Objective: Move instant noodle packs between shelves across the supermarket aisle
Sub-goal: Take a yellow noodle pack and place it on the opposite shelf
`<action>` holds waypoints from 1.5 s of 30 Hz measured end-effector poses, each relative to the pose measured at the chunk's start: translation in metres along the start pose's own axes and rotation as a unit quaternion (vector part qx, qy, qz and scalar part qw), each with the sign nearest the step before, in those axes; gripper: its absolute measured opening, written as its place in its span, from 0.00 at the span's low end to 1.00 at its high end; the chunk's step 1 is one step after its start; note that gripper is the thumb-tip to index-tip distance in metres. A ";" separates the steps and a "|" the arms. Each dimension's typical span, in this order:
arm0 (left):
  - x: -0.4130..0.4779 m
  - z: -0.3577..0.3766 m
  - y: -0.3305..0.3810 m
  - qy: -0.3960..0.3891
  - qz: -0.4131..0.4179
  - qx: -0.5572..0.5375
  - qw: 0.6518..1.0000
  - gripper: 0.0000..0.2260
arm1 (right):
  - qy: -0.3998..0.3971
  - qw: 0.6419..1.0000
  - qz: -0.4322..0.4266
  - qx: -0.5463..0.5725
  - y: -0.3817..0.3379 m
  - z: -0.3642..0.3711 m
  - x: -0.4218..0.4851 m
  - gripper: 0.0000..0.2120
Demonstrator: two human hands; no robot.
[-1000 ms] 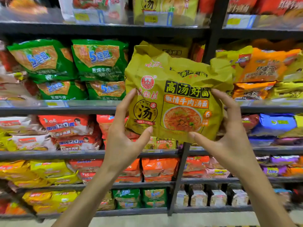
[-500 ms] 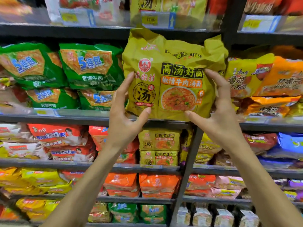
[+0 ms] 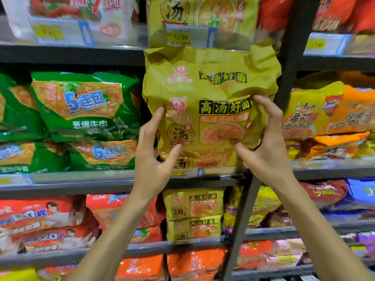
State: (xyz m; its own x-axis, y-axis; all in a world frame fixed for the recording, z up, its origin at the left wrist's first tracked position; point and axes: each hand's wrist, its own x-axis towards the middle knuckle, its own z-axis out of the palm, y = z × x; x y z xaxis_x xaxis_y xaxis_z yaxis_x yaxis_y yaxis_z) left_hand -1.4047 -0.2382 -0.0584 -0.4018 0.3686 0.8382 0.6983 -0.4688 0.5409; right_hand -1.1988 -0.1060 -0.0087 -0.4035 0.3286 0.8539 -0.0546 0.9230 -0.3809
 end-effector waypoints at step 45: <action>0.024 0.008 -0.024 -0.005 -0.062 0.155 0.986 0.33 | -0.054 0.994 0.094 0.015 0.053 0.039 0.035 0.41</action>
State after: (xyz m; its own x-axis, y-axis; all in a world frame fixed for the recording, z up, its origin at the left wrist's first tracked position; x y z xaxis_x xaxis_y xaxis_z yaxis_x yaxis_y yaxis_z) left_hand -1.4267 -0.2112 -0.0516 -0.4913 0.4156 0.7654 0.7919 -0.1527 0.5912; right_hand -1.2511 -0.0531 -0.0126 -0.5044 0.4703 0.7242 0.0051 0.8403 -0.5422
